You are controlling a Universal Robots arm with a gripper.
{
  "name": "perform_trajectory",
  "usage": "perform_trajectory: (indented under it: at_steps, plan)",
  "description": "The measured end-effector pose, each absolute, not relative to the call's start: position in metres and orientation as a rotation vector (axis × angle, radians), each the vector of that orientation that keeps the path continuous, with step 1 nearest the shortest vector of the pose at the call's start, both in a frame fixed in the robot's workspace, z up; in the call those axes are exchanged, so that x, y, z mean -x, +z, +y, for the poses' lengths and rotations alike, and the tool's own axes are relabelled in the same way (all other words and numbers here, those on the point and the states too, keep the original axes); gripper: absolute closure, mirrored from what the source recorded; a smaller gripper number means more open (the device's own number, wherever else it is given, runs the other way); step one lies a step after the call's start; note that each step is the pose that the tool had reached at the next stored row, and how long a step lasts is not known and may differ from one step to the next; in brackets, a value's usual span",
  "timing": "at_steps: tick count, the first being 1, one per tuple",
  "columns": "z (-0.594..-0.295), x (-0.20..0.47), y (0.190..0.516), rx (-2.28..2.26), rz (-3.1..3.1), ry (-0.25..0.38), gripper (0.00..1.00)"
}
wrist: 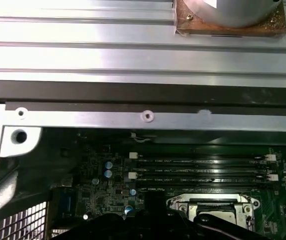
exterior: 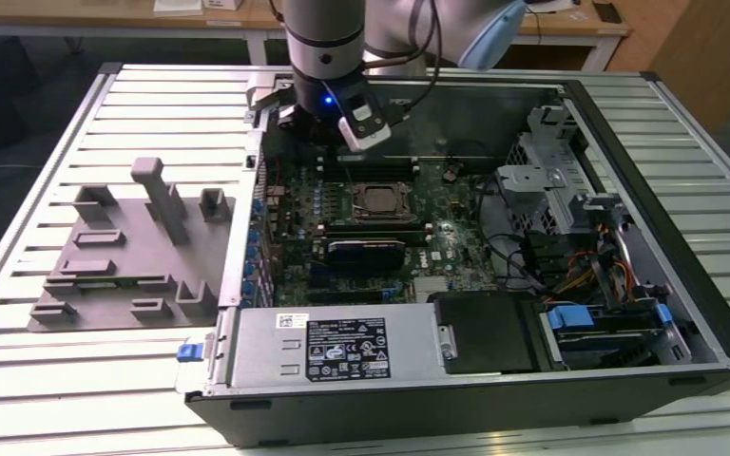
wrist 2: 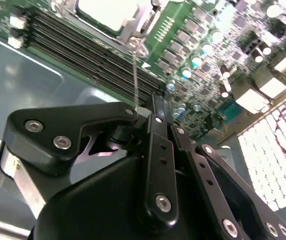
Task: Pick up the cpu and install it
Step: 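Install the first cpu locking lever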
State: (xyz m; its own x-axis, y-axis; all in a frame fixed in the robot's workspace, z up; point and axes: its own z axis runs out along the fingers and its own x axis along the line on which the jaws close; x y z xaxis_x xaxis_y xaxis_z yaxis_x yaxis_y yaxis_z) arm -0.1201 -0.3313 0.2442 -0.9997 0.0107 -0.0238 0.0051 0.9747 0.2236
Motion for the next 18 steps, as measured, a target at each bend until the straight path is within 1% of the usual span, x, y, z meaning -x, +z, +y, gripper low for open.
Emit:
perform_trajectory:
  at_steps: [11,18]
  plan:
    - [-0.331,0.087,0.244,-0.013,3.100,0.351,0.89]
    - [-0.331,0.086,0.244,-0.013,3.100,0.351,0.89]
